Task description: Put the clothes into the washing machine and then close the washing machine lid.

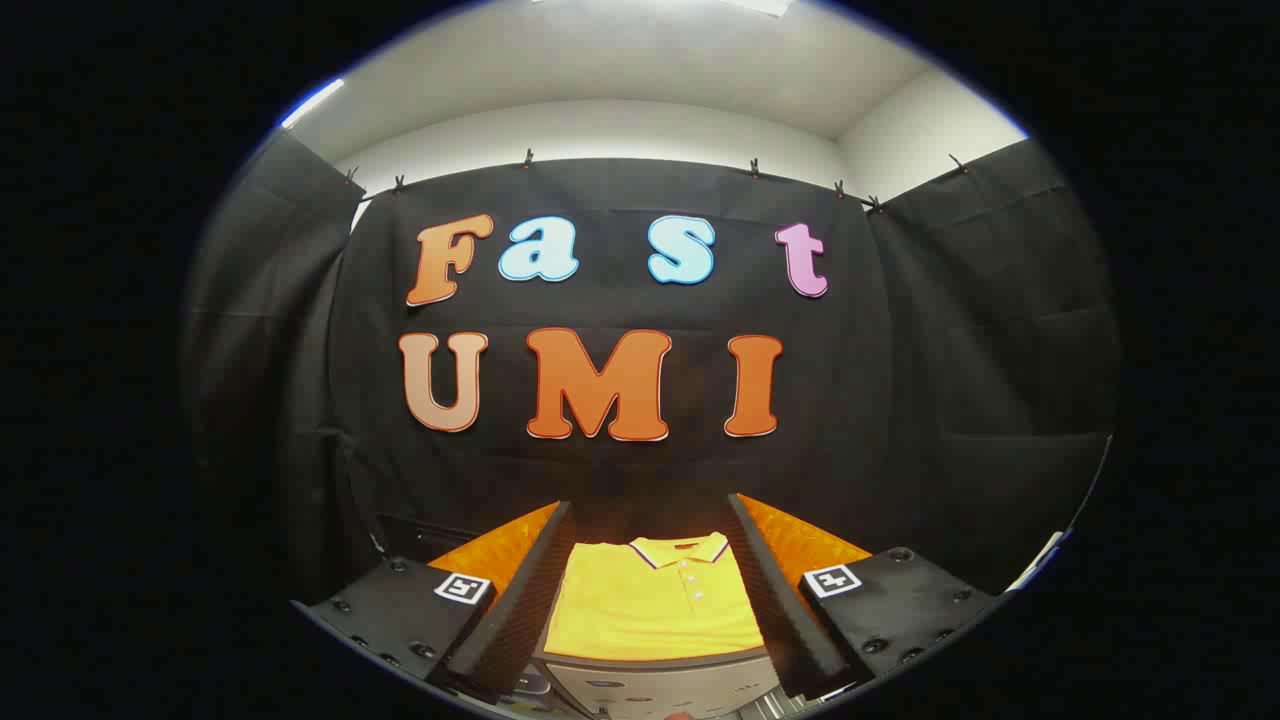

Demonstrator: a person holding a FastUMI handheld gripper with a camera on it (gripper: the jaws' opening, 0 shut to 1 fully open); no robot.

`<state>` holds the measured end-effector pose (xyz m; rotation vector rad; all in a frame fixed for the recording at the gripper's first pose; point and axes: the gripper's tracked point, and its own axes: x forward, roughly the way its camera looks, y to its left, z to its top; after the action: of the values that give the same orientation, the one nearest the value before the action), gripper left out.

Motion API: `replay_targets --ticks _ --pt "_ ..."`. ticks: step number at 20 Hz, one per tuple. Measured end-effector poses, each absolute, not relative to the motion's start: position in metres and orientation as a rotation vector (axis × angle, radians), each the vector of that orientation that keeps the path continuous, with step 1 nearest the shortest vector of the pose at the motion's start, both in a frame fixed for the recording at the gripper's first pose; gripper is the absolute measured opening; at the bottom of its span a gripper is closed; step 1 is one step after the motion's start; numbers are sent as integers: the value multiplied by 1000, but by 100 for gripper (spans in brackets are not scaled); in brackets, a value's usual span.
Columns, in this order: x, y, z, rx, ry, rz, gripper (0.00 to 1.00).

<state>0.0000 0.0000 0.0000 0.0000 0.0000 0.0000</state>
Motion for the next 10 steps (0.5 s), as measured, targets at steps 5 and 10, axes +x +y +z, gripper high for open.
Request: replay_targets --ticks 5,10 --pt "2 0 1 -1 4 -1 98" --pt "7 2 2 1 2 2 98"
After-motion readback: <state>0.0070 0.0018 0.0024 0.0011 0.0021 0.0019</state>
